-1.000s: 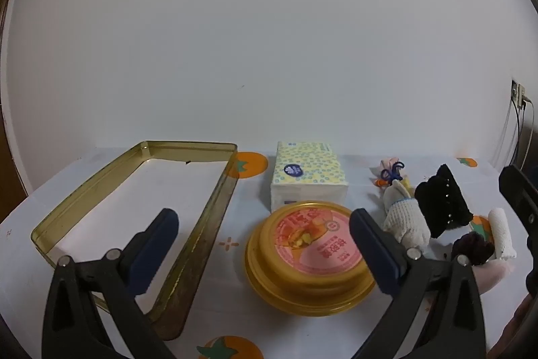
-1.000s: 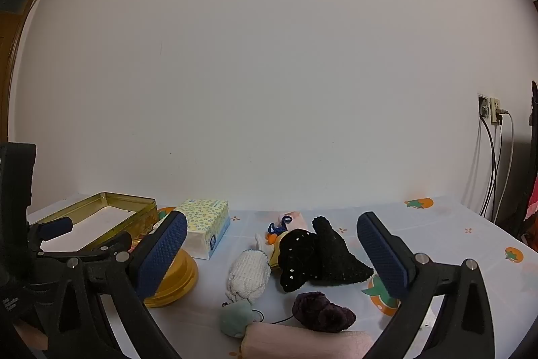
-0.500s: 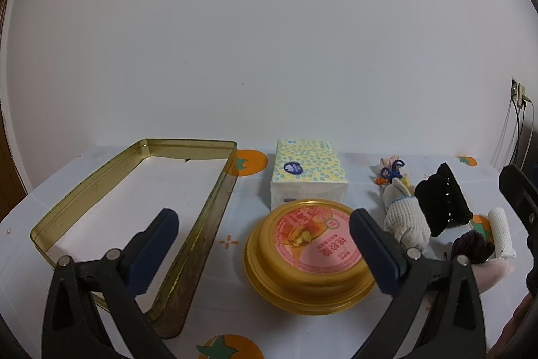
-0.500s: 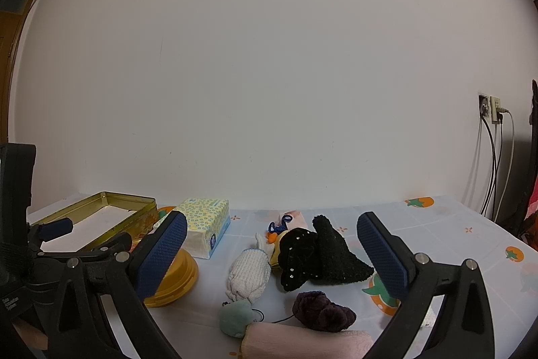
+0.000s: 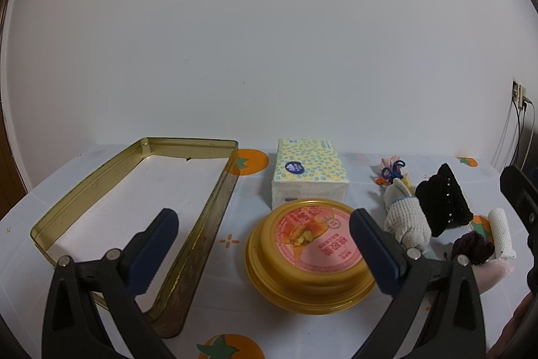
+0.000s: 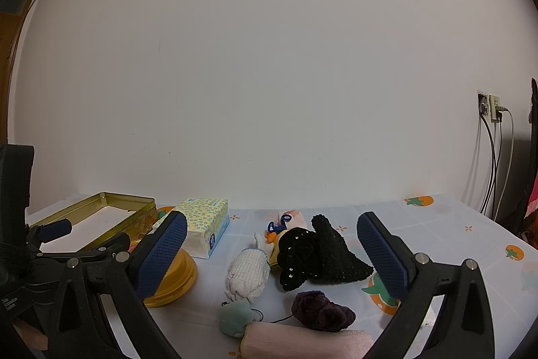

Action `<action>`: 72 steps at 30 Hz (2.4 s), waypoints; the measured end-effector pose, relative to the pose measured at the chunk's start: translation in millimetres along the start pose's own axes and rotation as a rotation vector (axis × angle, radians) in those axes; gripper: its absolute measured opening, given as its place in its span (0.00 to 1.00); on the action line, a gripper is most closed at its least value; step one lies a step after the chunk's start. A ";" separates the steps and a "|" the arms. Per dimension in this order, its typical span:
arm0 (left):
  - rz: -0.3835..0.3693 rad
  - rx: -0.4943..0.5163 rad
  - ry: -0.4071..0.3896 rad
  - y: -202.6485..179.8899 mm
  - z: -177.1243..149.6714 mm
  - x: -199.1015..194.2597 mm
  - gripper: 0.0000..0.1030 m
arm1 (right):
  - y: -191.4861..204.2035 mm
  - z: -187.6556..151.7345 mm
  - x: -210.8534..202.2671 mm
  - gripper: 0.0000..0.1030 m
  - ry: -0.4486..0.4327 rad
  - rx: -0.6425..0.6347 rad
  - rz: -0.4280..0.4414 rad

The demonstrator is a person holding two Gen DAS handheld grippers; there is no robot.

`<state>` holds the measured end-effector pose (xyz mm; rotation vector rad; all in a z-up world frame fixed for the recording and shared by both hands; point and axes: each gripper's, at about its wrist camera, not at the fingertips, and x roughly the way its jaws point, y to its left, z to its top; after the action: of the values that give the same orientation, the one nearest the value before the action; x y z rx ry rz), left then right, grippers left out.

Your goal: Organize soft objects

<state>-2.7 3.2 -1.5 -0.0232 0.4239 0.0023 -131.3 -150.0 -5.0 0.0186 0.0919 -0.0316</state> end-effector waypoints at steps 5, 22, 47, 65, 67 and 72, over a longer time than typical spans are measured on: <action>-0.002 0.000 0.000 0.8 -0.5 0.7 1.00 | 0.0 0.2 0.3 0.99 0.001 0.000 0.000; 0.001 -0.007 0.005 3.3 -2.6 0.4 1.00 | 0.4 1.4 0.5 0.99 -0.001 -0.001 0.001; -0.080 0.038 0.024 -8.7 -5.9 -12.1 1.00 | -68.7 9.1 -3.0 0.99 0.002 0.076 -0.146; -0.502 0.471 0.189 -152.6 -39.4 -41.5 0.90 | -190.6 -13.6 17.7 0.78 0.293 0.338 -0.154; -0.486 0.573 0.196 -173.2 -45.1 -40.0 0.90 | -186.2 -17.5 19.0 0.78 0.311 0.346 -0.145; -0.448 0.568 0.388 -188.8 -46.6 0.2 0.74 | -193.9 -19.7 17.6 0.78 0.311 0.382 -0.135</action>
<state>-20.4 -186.6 -39.9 0.4482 0.7876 -0.5709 -121.9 -343.9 -29.5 0.3995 0.3969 -0.1814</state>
